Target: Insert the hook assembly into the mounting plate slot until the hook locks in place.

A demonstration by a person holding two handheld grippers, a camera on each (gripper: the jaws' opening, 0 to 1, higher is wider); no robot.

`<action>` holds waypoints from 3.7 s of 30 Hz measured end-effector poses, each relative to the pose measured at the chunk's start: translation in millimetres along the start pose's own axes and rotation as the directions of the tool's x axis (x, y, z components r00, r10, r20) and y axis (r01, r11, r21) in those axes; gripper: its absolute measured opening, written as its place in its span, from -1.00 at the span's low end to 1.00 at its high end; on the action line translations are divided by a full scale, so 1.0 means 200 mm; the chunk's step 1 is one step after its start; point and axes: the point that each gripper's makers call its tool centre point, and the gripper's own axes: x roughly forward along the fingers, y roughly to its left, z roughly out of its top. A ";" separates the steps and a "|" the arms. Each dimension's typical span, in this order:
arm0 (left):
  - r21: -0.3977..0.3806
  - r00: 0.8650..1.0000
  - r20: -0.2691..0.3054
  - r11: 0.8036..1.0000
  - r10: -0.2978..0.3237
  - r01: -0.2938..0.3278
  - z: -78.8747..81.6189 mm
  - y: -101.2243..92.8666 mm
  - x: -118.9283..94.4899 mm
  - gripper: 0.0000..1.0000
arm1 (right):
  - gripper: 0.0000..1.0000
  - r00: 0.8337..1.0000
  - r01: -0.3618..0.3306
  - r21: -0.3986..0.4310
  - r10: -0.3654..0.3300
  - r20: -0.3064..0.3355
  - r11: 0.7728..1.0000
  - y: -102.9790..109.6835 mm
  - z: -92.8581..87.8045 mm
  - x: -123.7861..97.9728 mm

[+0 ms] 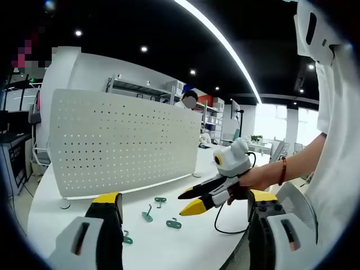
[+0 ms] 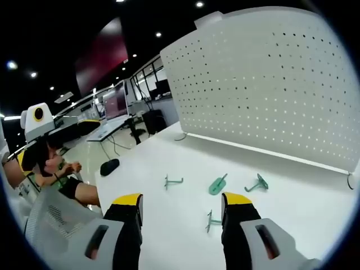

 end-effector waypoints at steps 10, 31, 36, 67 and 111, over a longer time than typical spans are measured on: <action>-0.010 1.000 -0.009 1.000 0.002 -0.002 -0.02 0.01 -0.02 0.88 | 0.07 1.000 0.010 0.025 -0.010 -0.002 1.000 -0.03 0.00 0.06; -0.033 1.000 -0.014 0.999 0.003 -0.004 -0.05 0.05 0.02 0.88 | -0.07 0.998 0.050 0.086 -0.046 -0.042 0.995 -0.16 -0.01 0.25; -0.041 1.000 -0.017 0.999 0.015 -0.016 -0.06 0.06 0.02 0.87 | -0.09 0.997 0.052 0.099 -0.046 -0.057 0.994 -0.17 -0.03 0.29; -0.055 1.000 -0.005 0.998 -0.005 0.004 -0.04 0.05 0.04 0.87 | -0.45 0.984 0.112 0.198 -0.081 -0.159 0.974 -0.34 -0.12 0.44; -0.086 1.000 0.011 0.996 0.016 -0.015 -0.06 0.10 0.02 0.80 | -0.96 0.947 0.151 0.287 -0.055 -0.317 0.946 -0.40 -0.20 0.58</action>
